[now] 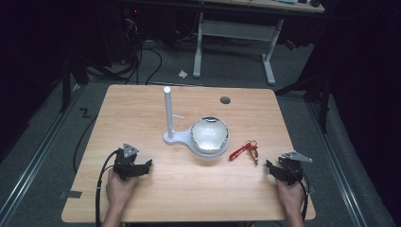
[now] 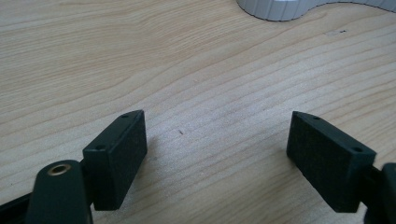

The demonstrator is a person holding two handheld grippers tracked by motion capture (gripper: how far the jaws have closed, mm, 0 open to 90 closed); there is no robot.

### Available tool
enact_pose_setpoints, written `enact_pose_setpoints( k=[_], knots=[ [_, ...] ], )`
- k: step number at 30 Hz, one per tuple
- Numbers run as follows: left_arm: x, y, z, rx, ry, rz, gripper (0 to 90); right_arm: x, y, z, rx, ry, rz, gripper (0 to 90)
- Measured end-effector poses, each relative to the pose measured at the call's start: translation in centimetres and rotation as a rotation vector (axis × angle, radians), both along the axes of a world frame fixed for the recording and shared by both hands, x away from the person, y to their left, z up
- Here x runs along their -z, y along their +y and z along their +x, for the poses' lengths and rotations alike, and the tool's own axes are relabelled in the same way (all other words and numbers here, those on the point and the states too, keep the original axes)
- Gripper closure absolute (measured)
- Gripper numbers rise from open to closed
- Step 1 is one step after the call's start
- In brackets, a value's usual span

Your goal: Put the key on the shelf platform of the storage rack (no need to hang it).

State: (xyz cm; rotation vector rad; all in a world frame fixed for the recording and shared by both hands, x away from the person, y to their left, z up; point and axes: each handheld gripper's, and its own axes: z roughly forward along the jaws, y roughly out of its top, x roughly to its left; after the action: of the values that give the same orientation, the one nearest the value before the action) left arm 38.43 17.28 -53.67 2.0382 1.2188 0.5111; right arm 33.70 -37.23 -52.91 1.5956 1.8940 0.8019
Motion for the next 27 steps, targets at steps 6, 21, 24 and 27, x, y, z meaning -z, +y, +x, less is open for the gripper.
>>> enact_pose_setpoints(
  k=[6, 21, 24, 27],
  knots=[
    [0.01, 0.00, 0.00, 0.000, -0.001, -0.001, 20.6, 0.00, 0.00, 0.00, 0.000, 0.000, 0.000, 42.8],
    [0.00, 0.01, 0.01, 0.000, -0.001, -0.002, 20.6, -0.03, 0.03, -0.05, 0.005, 0.005, 0.006, 41.7],
    [0.00, 0.01, 0.01, 0.000, 0.000, -0.002, 20.6, -0.13, 0.03, -0.13, -0.001, 0.012, 0.004, 43.2],
    [0.01, 0.00, 0.01, -0.001, -0.002, -0.002, 20.6, -0.10, 0.14, -0.36, -0.003, 0.009, 0.006, 43.6]
  ],
)
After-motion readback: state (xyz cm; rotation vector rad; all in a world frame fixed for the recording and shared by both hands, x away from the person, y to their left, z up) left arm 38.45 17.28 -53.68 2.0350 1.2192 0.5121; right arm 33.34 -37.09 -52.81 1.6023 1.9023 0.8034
